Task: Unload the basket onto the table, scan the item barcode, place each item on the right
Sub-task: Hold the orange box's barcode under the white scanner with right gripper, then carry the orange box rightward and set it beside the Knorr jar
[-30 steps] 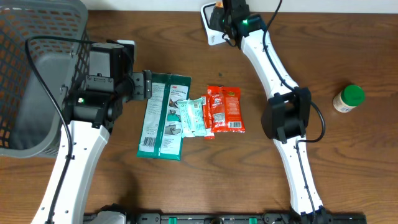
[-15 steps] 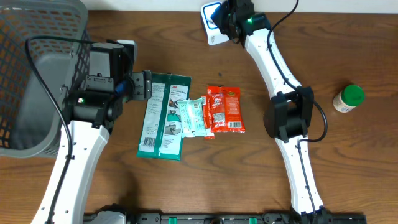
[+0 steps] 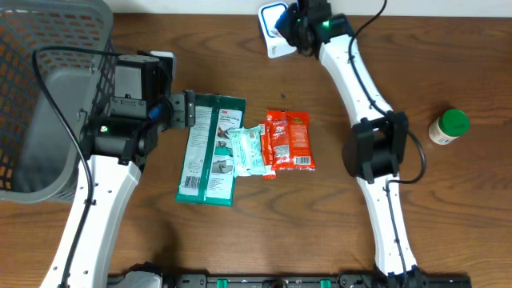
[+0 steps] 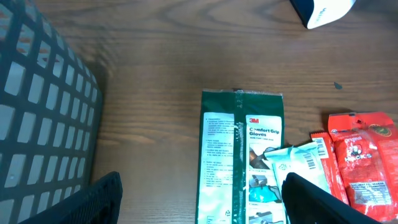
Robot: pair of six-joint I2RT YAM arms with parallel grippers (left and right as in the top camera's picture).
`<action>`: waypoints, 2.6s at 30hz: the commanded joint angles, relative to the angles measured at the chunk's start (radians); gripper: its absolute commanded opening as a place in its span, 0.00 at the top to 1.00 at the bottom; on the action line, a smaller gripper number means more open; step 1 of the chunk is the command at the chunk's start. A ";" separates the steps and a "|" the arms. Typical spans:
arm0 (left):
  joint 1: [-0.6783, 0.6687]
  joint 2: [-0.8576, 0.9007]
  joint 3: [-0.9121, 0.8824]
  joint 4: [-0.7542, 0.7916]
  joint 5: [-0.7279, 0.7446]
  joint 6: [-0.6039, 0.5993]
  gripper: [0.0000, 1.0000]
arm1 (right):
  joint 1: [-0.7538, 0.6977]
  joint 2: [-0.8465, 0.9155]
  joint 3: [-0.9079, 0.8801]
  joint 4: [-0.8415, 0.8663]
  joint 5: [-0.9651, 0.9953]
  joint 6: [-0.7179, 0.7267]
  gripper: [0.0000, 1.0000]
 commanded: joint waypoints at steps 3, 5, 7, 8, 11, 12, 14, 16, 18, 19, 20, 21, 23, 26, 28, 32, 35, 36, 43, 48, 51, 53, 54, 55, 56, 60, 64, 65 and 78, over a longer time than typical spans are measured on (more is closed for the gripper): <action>0.000 0.004 0.002 -0.002 -0.005 -0.004 0.17 | -0.035 -0.270 0.011 -0.157 -0.010 -0.285 0.99; 0.000 0.004 0.002 -0.002 -0.005 -0.004 0.18 | -0.050 -0.334 0.011 -0.249 -0.010 -0.365 0.99; 0.000 0.004 0.002 -0.002 -0.005 -0.005 0.18 | -0.069 -0.398 0.011 -0.364 -0.010 -0.455 0.99; 0.000 0.004 0.002 -0.002 -0.005 -0.005 0.18 | -0.080 -0.426 0.011 -0.416 -0.010 -0.499 0.99; 0.000 0.004 0.002 -0.002 -0.005 -0.005 0.18 | -0.115 -0.488 0.011 -0.565 -0.009 -0.627 0.99; 0.000 0.004 0.002 -0.002 -0.005 -0.005 0.18 | -0.126 -0.500 0.011 -0.609 -0.009 -0.663 0.99; 0.000 0.004 0.002 -0.002 -0.005 -0.005 0.17 | -0.154 -0.518 0.011 -0.718 0.016 -0.735 0.99; 0.000 0.004 0.002 -0.002 -0.005 -0.005 0.18 | -0.177 -0.518 0.011 -0.804 0.078 -0.762 0.99; 0.000 0.004 0.002 -0.002 -0.005 -0.005 0.18 | -0.195 -0.508 0.007 -0.879 0.153 -0.785 0.99; 0.000 0.004 0.002 -0.002 -0.005 -0.005 0.18 | -0.205 -0.501 0.000 -0.907 0.206 -0.793 0.99; 0.000 0.004 0.002 -0.002 -0.005 -0.005 0.17 | -0.210 -0.499 -0.015 -0.907 0.228 -0.814 0.99; 0.000 0.004 0.002 -0.002 -0.005 -0.004 0.17 | -0.216 -0.499 -0.045 -0.906 0.248 -0.832 0.99; 0.000 0.004 0.002 -0.002 -0.005 -0.005 0.17 | -0.220 -0.499 -0.095 -0.906 0.281 -0.832 0.99; 0.000 0.004 0.002 -0.002 -0.005 -0.005 0.17 | -0.224 -0.499 -0.203 -0.901 0.366 -0.830 0.99; 0.000 0.004 0.002 -0.002 -0.005 -0.004 0.18 | -0.225 -0.499 -0.290 -0.879 0.417 -0.830 0.99; 0.000 0.004 0.002 -0.002 -0.005 -0.005 0.18 | -0.230 -0.499 -0.473 -0.785 0.507 -0.816 0.99; 0.000 0.004 0.001 -0.002 -0.005 -0.005 0.18 | -0.237 -0.499 -0.632 -0.678 0.587 -0.800 0.99; 0.000 0.004 0.001 -0.002 -0.005 -0.005 0.17 | -0.238 -0.499 -0.677 -0.642 0.613 -0.800 0.99; 0.000 0.004 0.001 -0.002 -0.005 -0.005 0.17 | -0.255 -0.499 -0.921 -0.387 0.793 -0.801 0.99; 0.000 0.004 0.001 -0.002 -0.005 -0.004 0.17 | -0.268 -0.499 -1.021 -0.251 0.803 -0.808 0.99; 0.000 0.004 0.001 -0.002 -0.005 -0.005 0.18 | -0.270 -0.499 -1.037 -0.231 0.803 -0.808 0.48; 0.000 0.004 0.001 -0.002 -0.005 -0.005 0.17 | -0.270 -0.500 -1.037 -0.234 0.802 -0.835 0.32; 0.000 0.004 0.001 -0.002 -0.005 -0.005 0.17 | -0.270 -0.500 -1.035 -0.234 0.802 -0.866 0.30; 0.000 0.004 0.001 -0.002 -0.005 -0.004 0.17 | -0.269 -0.500 -1.032 -0.235 0.802 -0.887 0.23; 0.000 0.004 0.001 -0.002 -0.005 -0.004 0.17 | -0.268 -0.500 -1.028 -0.235 0.801 -0.899 0.19; 0.000 0.004 0.001 -0.002 -0.005 -0.005 0.18 | -0.270 -0.501 -0.952 -0.288 0.586 -0.903 0.17; 0.000 0.004 0.001 -0.002 -0.005 -0.005 0.18 | -0.276 -0.502 -0.896 -0.328 0.450 -0.903 0.21; 0.000 0.004 0.001 -0.002 -0.005 -0.005 0.18 | -0.276 -0.502 -0.888 -0.336 0.435 -0.903 0.22; 0.000 0.004 0.001 -0.002 -0.005 -0.005 0.17 | -0.316 -0.499 -0.892 -0.349 0.328 -0.901 0.94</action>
